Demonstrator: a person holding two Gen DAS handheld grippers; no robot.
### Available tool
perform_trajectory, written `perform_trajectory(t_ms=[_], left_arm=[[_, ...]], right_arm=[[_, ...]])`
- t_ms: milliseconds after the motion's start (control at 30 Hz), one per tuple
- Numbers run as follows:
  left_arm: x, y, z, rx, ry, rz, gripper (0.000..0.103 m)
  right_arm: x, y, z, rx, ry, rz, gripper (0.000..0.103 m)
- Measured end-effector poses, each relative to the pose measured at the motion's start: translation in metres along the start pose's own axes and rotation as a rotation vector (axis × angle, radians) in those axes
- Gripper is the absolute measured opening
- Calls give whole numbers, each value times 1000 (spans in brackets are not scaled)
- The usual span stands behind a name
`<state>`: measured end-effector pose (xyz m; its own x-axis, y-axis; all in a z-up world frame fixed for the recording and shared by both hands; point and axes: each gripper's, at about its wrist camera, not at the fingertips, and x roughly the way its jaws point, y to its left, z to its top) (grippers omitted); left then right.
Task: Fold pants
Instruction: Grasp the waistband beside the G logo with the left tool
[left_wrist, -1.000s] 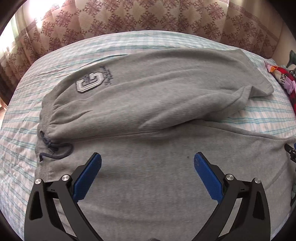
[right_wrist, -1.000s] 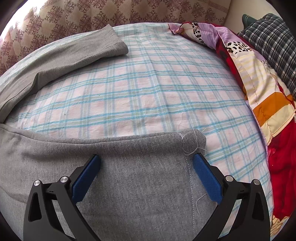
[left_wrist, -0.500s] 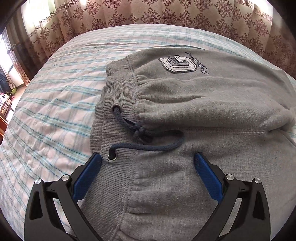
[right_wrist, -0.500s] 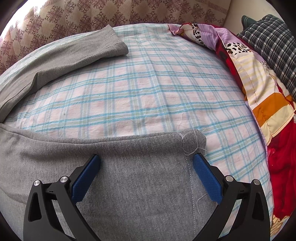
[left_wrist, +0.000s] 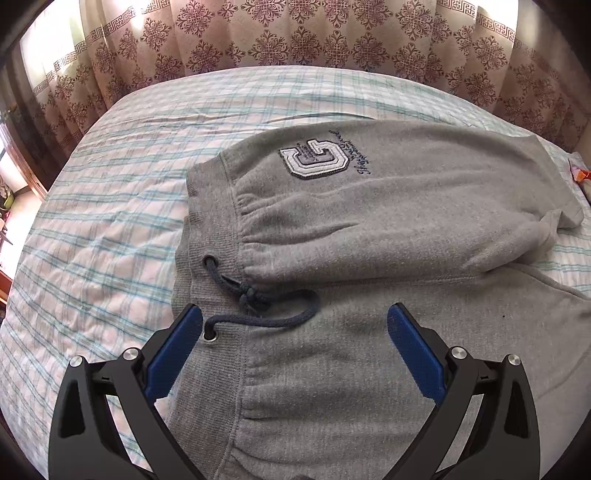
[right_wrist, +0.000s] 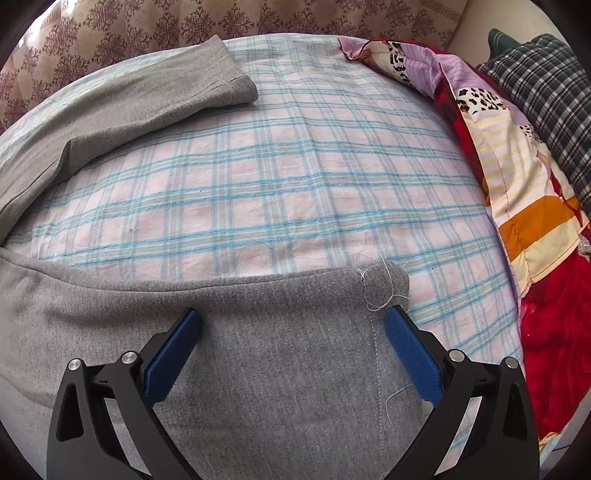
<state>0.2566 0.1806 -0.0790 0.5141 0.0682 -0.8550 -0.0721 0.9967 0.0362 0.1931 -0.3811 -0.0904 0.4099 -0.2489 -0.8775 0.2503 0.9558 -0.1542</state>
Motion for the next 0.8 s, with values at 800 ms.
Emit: perform_trajectory(t_ms=[800], left_arm=[[107, 57, 138, -54, 90, -44, 81]], right_arm=[[-24, 88, 32, -114, -45, 123, 98]])
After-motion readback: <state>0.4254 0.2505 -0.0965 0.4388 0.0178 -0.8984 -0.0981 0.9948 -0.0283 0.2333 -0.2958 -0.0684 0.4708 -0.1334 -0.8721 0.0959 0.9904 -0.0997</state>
